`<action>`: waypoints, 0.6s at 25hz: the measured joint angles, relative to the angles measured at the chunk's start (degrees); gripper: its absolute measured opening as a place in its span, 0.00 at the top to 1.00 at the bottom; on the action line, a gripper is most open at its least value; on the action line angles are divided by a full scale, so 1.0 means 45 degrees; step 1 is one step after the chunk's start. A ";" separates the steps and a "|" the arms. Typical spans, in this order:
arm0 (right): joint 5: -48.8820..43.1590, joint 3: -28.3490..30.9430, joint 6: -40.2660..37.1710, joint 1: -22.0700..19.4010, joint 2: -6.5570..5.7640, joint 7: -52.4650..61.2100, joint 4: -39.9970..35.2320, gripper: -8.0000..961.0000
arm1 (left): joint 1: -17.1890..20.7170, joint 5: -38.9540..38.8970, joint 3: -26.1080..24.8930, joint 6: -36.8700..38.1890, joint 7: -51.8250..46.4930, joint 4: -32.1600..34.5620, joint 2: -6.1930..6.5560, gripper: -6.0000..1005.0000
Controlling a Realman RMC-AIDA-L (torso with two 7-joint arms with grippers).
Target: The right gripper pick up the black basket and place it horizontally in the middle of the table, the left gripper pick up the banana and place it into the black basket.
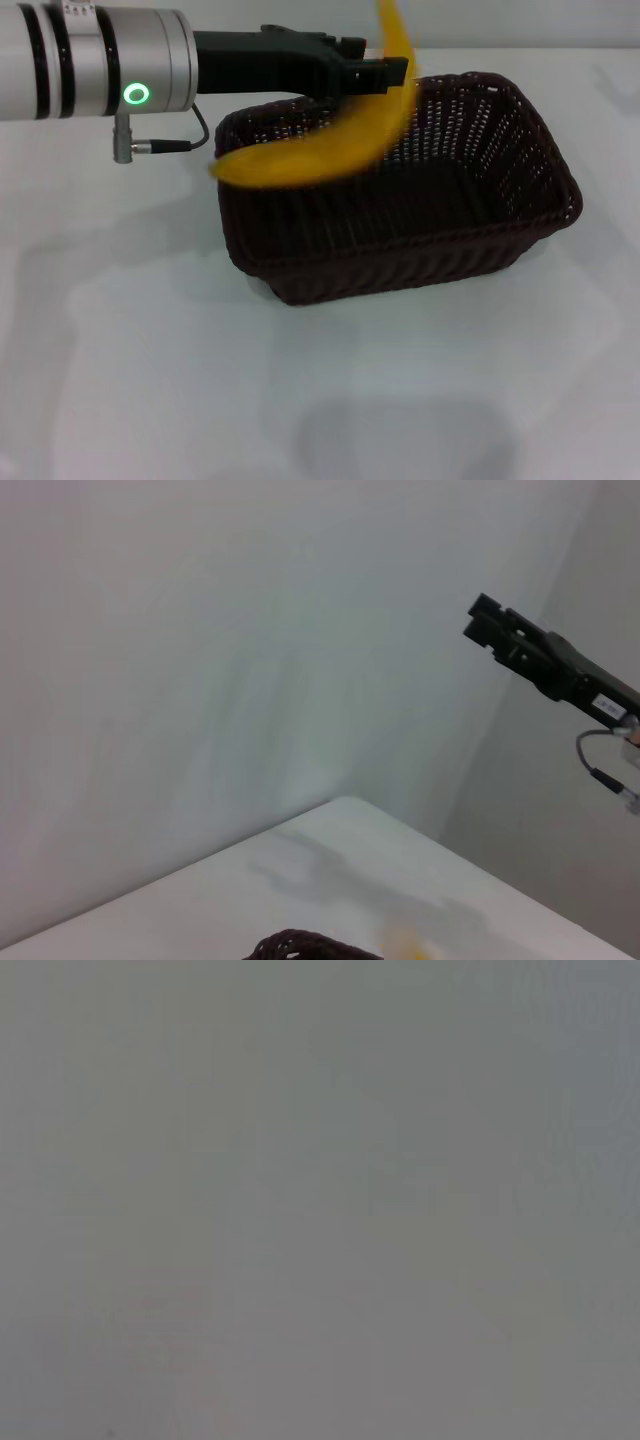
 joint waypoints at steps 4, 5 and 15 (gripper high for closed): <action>0.0000 -0.0007 0.0000 -0.0008 -0.0001 0.0001 -0.0002 0.12 | 0.0032 -0.0008 -0.0023 0.0013 -0.0108 -0.0005 0.0008 0.43; 0.0000 -0.0012 0.0000 -0.0012 0.0000 0.0001 -0.0004 0.12 | 0.0032 -0.0018 -0.0028 0.0012 -0.0114 -0.0014 0.0014 0.38; 0.0001 0.0055 0.0006 -0.0066 -0.0017 -0.0004 0.0049 0.12 | 0.1085 -0.0176 0.0006 0.1785 0.0658 0.0615 -0.0014 0.14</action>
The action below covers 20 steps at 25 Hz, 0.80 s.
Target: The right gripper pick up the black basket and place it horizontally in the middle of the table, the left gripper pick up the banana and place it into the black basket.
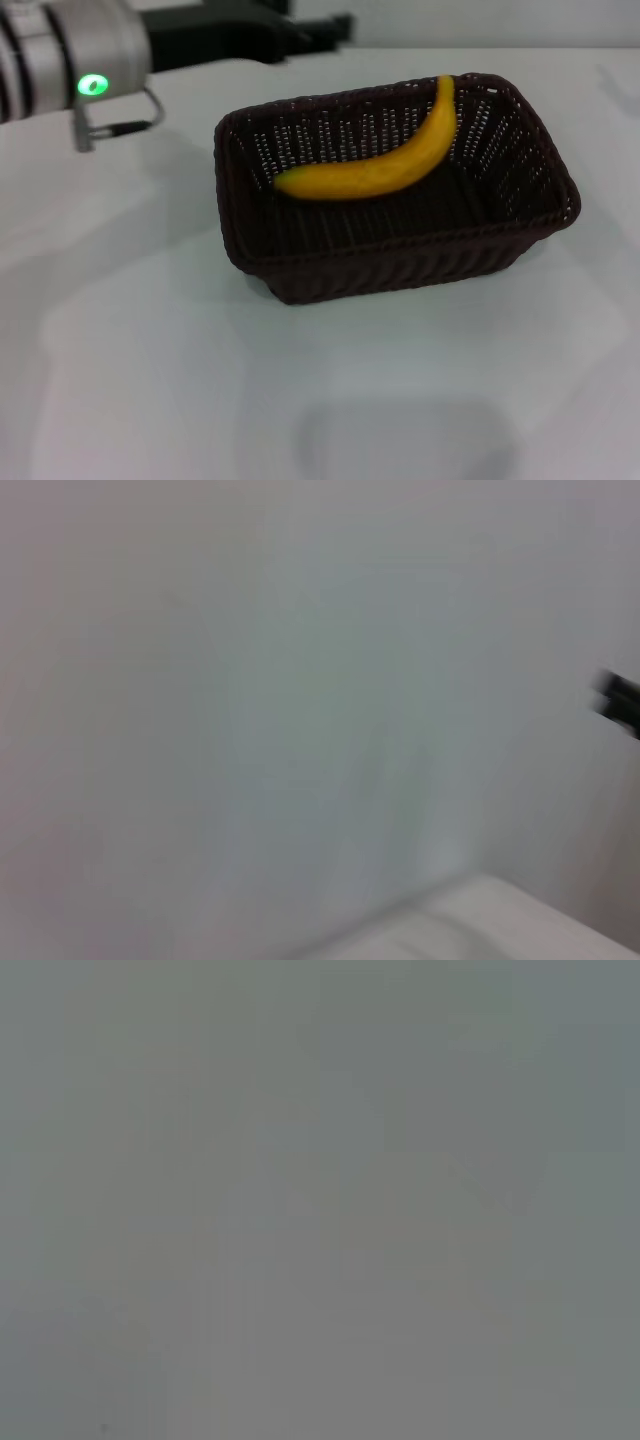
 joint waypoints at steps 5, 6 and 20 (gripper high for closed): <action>0.0317 0.0057 0.0067 -0.0065 -0.0016 -0.0006 0.0010 0.12 | 0.2562 -0.2641 0.0799 0.4224 0.3426 0.1430 -0.0040 0.12; 0.0412 0.0060 0.0070 -0.0092 -0.0020 -0.0008 0.0026 0.12 | 0.2868 -0.3247 0.0947 0.4759 0.4119 0.1561 -0.0040 0.12; 0.1013 0.0556 0.0102 -0.0242 -0.0062 -0.0004 0.0350 0.12 | 0.4384 -1.5018 0.2884 0.7364 1.8231 0.1276 -0.0079 0.13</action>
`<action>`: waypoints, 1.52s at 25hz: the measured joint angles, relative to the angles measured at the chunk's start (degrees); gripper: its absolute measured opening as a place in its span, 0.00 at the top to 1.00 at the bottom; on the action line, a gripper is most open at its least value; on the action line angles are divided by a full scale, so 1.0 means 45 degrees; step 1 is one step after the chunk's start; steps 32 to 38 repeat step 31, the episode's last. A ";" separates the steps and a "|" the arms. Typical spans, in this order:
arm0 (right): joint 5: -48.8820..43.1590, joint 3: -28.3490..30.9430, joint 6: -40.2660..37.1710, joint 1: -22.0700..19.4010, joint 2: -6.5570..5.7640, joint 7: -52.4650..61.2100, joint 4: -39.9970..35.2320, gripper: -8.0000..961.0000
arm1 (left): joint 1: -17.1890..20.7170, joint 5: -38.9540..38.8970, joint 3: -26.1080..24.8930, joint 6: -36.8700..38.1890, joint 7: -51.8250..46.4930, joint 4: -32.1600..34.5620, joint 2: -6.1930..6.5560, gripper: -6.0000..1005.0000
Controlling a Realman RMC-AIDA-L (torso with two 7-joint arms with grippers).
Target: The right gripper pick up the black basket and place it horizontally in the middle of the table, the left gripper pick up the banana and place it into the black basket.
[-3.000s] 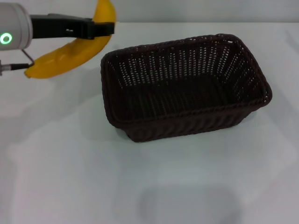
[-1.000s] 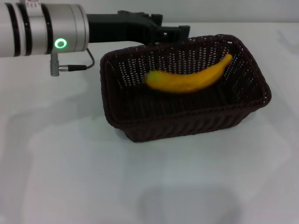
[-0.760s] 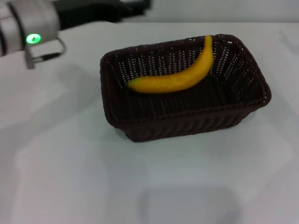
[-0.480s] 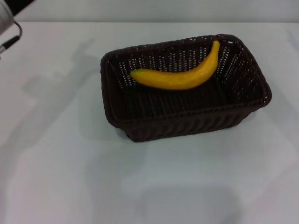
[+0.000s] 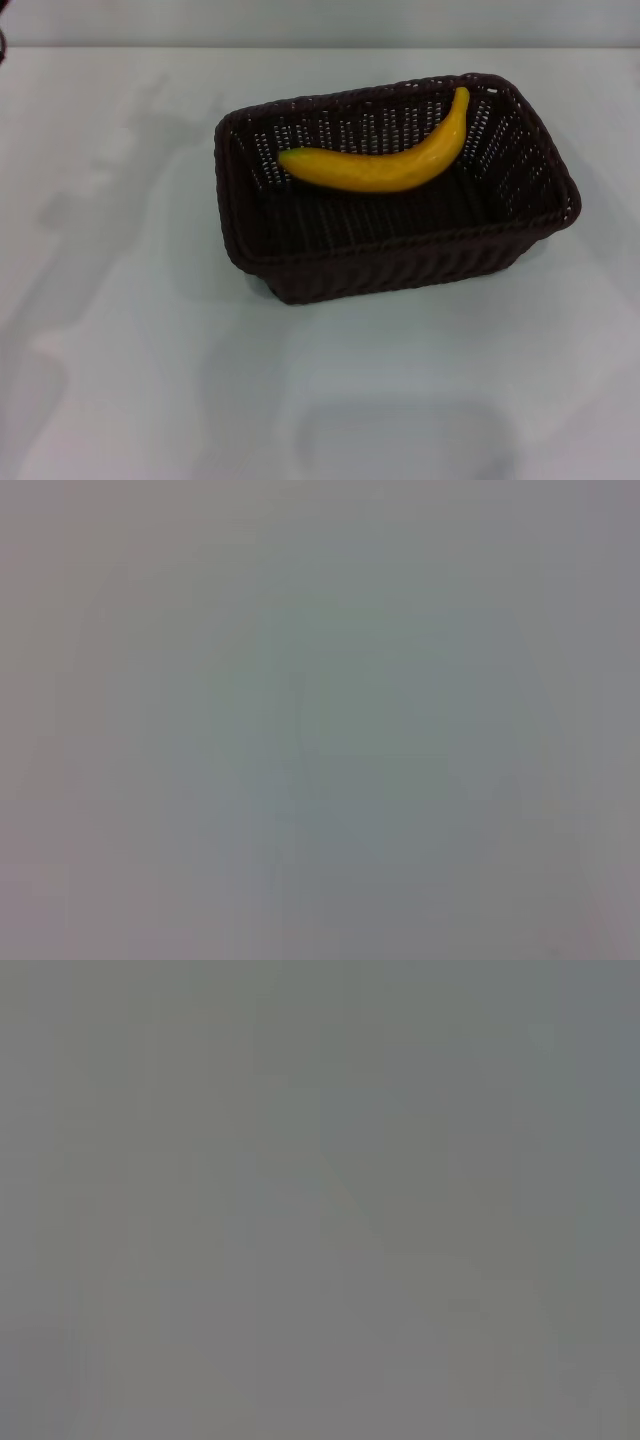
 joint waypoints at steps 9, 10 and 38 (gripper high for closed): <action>-0.0034 0.0490 0.0055 -0.0475 -0.0085 0.0002 -0.0070 0.12 | 0.1246 -0.3016 -0.0320 -0.1080 0.2566 -0.0216 -0.0001 0.13; -0.0063 0.0575 0.0071 -0.0549 -0.0102 -0.0015 -0.0070 0.12 | 0.1440 -0.3130 -0.0396 -0.1116 0.2602 -0.0191 0.0000 0.13; 0.0003 0.2625 -0.2550 -0.1154 0.0013 -0.4026 0.2172 0.12 | 0.3548 -0.4658 -0.0541 -0.3694 0.2871 -0.1329 0.0001 0.13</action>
